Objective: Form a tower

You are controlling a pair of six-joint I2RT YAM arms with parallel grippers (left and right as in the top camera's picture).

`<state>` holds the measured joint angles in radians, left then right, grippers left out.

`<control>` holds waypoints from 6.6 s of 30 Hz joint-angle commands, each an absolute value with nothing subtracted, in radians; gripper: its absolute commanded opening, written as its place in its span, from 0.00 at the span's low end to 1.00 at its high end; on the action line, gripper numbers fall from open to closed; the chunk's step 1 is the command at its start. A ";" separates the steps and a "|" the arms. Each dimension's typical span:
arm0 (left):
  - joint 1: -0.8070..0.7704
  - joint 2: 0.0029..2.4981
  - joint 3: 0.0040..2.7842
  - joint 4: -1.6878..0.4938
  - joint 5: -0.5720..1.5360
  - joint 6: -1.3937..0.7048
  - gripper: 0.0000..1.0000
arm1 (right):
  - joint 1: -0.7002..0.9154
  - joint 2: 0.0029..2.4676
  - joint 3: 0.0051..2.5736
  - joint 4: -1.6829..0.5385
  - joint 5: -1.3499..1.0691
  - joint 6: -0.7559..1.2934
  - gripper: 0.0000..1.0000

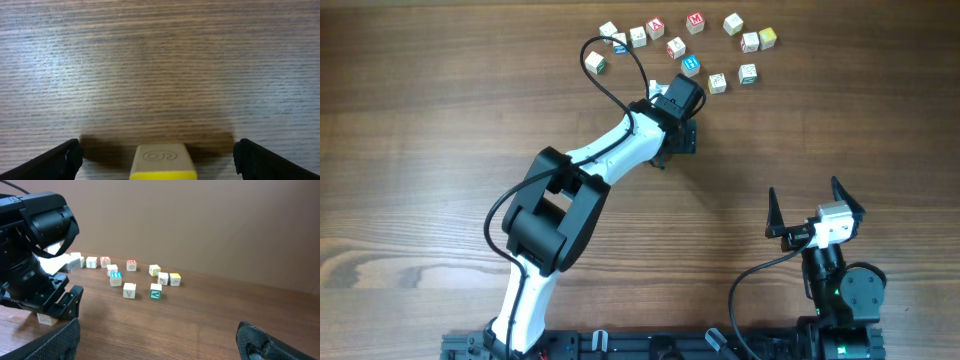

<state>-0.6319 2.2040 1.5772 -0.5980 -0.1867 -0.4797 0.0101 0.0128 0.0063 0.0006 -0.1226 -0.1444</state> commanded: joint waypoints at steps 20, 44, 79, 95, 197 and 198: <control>-0.605 1.524 1.558 -1.026 -0.253 -0.479 1.00 | 0.005 0.007 0.006 0.006 -0.112 -0.156 1.00; -0.109 1.007 1.279 -1.321 -0.233 -0.718 1.00 | 0.005 0.007 0.006 0.006 -0.112 -0.156 1.00; -0.109 0.865 1.211 -1.355 -0.184 -0.719 1.00 | 0.005 0.007 0.006 0.033 -1.612 -0.682 1.00; -0.109 0.865 1.211 -1.355 -0.184 -0.719 1.00 | 0.006 0.007 0.010 0.207 -0.842 0.638 1.00; -0.109 0.865 1.211 -1.355 -0.184 -0.719 1.00 | 0.315 2.099 2.003 -0.678 -0.019 0.299 0.31; -0.109 0.865 1.211 -1.355 -0.184 -0.719 1.00 | 0.321 2.070 2.003 -0.706 -0.019 0.319 0.30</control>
